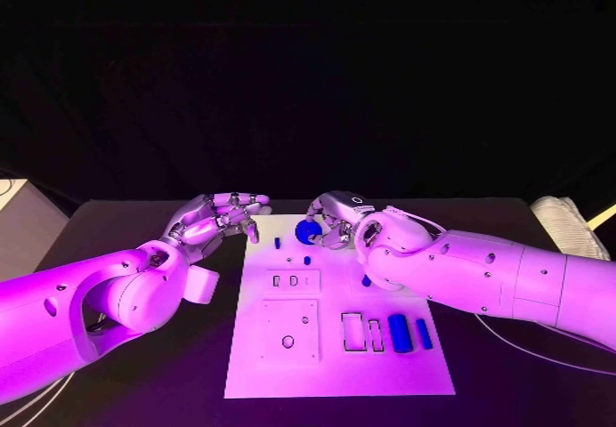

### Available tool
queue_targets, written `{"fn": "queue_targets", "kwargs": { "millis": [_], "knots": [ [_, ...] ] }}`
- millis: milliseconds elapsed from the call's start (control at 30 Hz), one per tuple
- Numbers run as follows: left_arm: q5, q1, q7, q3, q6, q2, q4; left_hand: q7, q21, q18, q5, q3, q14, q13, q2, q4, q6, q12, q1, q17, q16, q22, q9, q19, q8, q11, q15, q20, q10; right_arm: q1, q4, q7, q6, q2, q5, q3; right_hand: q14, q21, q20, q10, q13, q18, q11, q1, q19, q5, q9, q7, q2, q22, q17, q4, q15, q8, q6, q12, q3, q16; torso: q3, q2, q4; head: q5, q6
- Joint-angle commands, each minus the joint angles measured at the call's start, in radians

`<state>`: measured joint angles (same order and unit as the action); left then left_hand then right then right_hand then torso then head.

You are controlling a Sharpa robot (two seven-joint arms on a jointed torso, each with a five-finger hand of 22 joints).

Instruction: Assemble the parts on the task board

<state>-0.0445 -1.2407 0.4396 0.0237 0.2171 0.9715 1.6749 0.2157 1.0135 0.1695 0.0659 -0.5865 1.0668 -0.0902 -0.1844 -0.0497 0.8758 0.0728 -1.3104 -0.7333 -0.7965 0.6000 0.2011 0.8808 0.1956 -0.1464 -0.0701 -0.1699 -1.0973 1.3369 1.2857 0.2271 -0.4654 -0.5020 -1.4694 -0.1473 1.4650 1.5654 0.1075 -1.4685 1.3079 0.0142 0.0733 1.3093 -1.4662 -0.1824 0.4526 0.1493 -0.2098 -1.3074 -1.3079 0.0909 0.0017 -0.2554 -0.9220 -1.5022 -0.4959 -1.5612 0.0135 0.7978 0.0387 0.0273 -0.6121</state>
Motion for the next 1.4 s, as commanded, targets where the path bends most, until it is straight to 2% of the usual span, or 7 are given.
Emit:
{"fn": "queue_targets", "kwargs": {
  "millis": [33, 267, 733, 833, 867, 1033, 1400],
  "knots": [
    [0.004, -0.001, 0.006, -0.001, -0.020, -0.002, 0.002, -0.002, 0.005, 0.015, -0.005, -0.005, -0.007, -0.001, 0.005, 0.000, -0.005, 0.004, 0.001, 0.000, -0.004, 0.001, 0.001, -0.008, 0.001, 0.000, -0.002, 0.000, 0.001, -0.003, -0.018, -0.004, 0.031, 0.011, -0.024, -0.001, 0.101, 0.005, -0.007, -0.019, 0.177, -0.014, -0.007, 0.003, -0.105, -0.007, 0.004, -0.001, 0.004, -0.263, -0.241, 0.000, -0.007, -0.002, -0.002, -0.005, -0.009, -0.003, -0.0006, -0.001, -0.0027, -0.002, -0.001],
    [0.003, -0.001, 0.005, -0.001, -0.020, -0.002, 0.002, -0.002, 0.005, 0.015, -0.005, -0.005, -0.007, -0.001, 0.005, 0.000, -0.005, 0.004, 0.001, 0.000, -0.004, 0.001, 0.001, -0.008, 0.001, 0.000, -0.002, 0.000, 0.001, -0.007, -0.050, -0.002, 0.038, 0.028, -0.031, -0.002, 0.101, 0.005, -0.007, -0.019, 0.177, -0.014, -0.007, 0.003, -0.105, -0.007, 0.004, -0.001, 0.004, -0.263, -0.241, 0.000, -0.007, -0.002, -0.002, -0.005, -0.009, -0.003, -0.0012, -0.001, -0.0026, -0.004, -0.002],
    [0.003, -0.001, 0.004, -0.001, -0.020, -0.002, 0.002, -0.002, 0.005, 0.015, -0.005, -0.005, -0.007, -0.001, 0.005, 0.000, -0.005, 0.004, 0.001, 0.000, -0.004, 0.001, 0.001, -0.008, 0.001, 0.000, -0.002, 0.000, 0.001, -0.016, -0.088, 0.000, 0.064, 0.054, -0.029, -0.005, 0.100, 0.005, -0.008, -0.014, 0.173, -0.014, -0.006, -0.002, -0.105, -0.009, 0.003, 0.000, -0.001, -0.263, -0.238, 0.000, -0.007, 0.001, 0.001, -0.001, -0.010, -0.002, -0.0001, -0.001, -0.0019, -0.003, -0.004],
    [0.003, -0.001, 0.004, -0.001, -0.019, -0.001, 0.001, -0.002, 0.005, 0.015, -0.005, -0.005, -0.007, -0.001, 0.005, 0.000, -0.005, 0.004, 0.001, 0.000, -0.004, 0.001, 0.001, -0.008, 0.001, 0.000, -0.002, 0.000, 0.001, -0.017, -0.092, -0.002, 0.059, 0.058, -0.024, -0.006, 0.100, 0.005, -0.006, -0.008, 0.166, -0.014, -0.001, -0.015, -0.105, -0.007, -0.002, 0.006, -0.009, -0.263, -0.237, 0.004, -0.004, 0.012, 0.019, 0.004, -0.009, -0.001, -0.0002, -0.001, -0.0026, -0.004, -0.004],
    [0.003, -0.001, 0.004, -0.001, -0.019, -0.001, 0.001, -0.002, 0.005, 0.015, -0.005, -0.005, -0.007, -0.001, 0.005, 0.000, -0.005, 0.004, 0.001, 0.000, -0.004, 0.001, 0.001, -0.008, 0.001, 0.000, -0.002, 0.000, 0.001, -0.018, -0.092, -0.003, 0.058, 0.059, -0.023, -0.006, 0.100, 0.005, -0.004, -0.002, 0.161, -0.014, 0.005, -0.024, -0.105, -0.004, -0.008, 0.013, -0.012, -0.263, -0.236, 0.008, 0.001, 0.026, 0.038, 0.009, -0.008, -0.001, -0.0003, -0.001, -0.0028, -0.004, -0.005],
    [0.003, -0.001, 0.003, -0.001, -0.019, -0.001, 0.001, -0.002, 0.005, 0.015, -0.005, -0.005, -0.007, -0.001, 0.005, 0.000, -0.005, 0.004, 0.001, 0.000, -0.004, 0.001, 0.001, -0.008, 0.001, 0.000, -0.002, 0.000, 0.001, -0.019, -0.090, -0.008, 0.054, 0.061, -0.016, -0.006, 0.099, 0.005, 0.003, 0.007, 0.153, -0.014, 0.012, -0.042, -0.105, -0.001, -0.016, 0.021, -0.015, -0.263, -0.233, 0.017, 0.008, 0.043, 0.058, 0.017, -0.003, 0.000, -0.0004, -0.001, -0.0027, -0.005, -0.006],
    [0.003, -0.001, 0.002, -0.001, -0.019, 0.000, 0.000, -0.002, 0.005, 0.015, -0.005, -0.005, -0.007, -0.001, 0.005, 0.000, -0.005, 0.004, 0.001, 0.000, -0.004, 0.001, 0.001, -0.008, 0.001, 0.000, -0.002, 0.000, 0.001, -0.019, -0.086, -0.008, 0.061, 0.052, -0.009, -0.007, 0.099, 0.005, 0.007, 0.010, 0.151, -0.014, 0.015, -0.060, -0.105, 0.000, -0.018, 0.022, -0.013, -0.263, -0.232, 0.029, 0.011, 0.047, 0.056, 0.019, 0.004, 0.001, -0.0008, -0.001, -0.0034, -0.005, -0.006]
  ]
}}
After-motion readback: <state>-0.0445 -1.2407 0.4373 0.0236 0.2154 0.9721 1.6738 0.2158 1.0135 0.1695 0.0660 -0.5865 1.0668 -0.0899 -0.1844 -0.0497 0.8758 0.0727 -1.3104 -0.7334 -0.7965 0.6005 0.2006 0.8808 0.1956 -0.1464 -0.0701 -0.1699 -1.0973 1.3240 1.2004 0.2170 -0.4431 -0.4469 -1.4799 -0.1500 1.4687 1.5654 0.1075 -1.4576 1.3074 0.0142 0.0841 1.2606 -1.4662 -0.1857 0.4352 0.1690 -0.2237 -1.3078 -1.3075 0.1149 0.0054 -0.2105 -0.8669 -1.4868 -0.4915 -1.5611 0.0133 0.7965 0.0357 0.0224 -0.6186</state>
